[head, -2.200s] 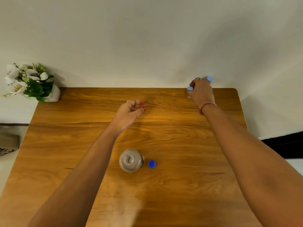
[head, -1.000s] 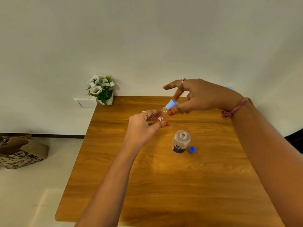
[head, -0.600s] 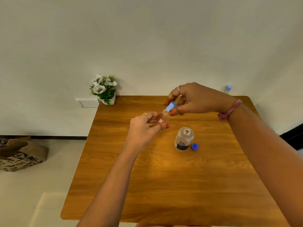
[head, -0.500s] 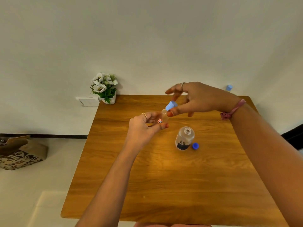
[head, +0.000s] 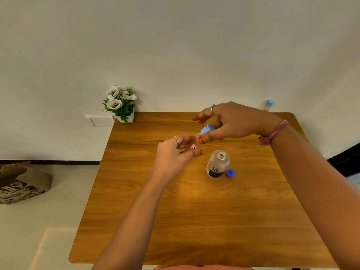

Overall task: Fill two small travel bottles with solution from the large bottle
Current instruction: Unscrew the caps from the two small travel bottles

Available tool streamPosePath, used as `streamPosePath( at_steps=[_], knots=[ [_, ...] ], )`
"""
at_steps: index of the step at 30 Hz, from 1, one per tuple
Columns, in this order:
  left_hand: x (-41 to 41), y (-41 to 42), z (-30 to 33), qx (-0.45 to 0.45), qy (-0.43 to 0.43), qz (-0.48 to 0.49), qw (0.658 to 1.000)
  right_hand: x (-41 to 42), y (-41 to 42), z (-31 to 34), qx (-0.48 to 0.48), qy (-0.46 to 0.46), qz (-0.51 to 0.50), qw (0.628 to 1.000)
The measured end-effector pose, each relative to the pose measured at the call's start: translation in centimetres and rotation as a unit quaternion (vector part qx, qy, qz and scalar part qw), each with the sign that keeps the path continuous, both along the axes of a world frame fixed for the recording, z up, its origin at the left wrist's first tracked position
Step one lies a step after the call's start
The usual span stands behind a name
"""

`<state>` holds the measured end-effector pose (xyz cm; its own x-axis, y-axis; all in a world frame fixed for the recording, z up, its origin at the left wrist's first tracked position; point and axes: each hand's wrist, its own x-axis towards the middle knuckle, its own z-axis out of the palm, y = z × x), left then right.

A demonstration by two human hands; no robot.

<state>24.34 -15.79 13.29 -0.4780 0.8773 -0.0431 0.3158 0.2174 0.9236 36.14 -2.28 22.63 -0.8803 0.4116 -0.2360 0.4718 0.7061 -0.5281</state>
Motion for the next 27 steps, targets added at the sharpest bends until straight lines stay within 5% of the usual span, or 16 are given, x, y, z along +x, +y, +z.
streamPosePath(
  at_steps=[5, 10, 16, 19, 27],
  knots=[
    [0.4, 0.3, -0.7, -0.003, -0.004, -0.012, 1.0, 0.4, 0.1, -0.5, 0.045, -0.031, 0.006, 0.998],
    [0.7, 0.2, -2.3, 0.0, -0.047, -0.004, 0.999, 3.2, 0.7, -0.7, -0.005, 0.129, -0.087, 0.988],
    [1.6, -0.2, -6.2, -0.024, -0.112, 0.01, 0.993, 5.8, -2.4, -7.9, -0.286, 0.308, -0.311, 0.852],
    [2.1, -0.3, -8.1, -0.052, -0.109, 0.012, 0.993, 6.4, -4.3, -12.1, -0.297, 0.303, -0.366, 0.828],
    [3.9, -0.9, -13.2, -0.136, 0.001, -0.033, 0.99, 8.7, -6.9, -19.3, -0.213, 0.23, -0.451, 0.836]
  ],
)
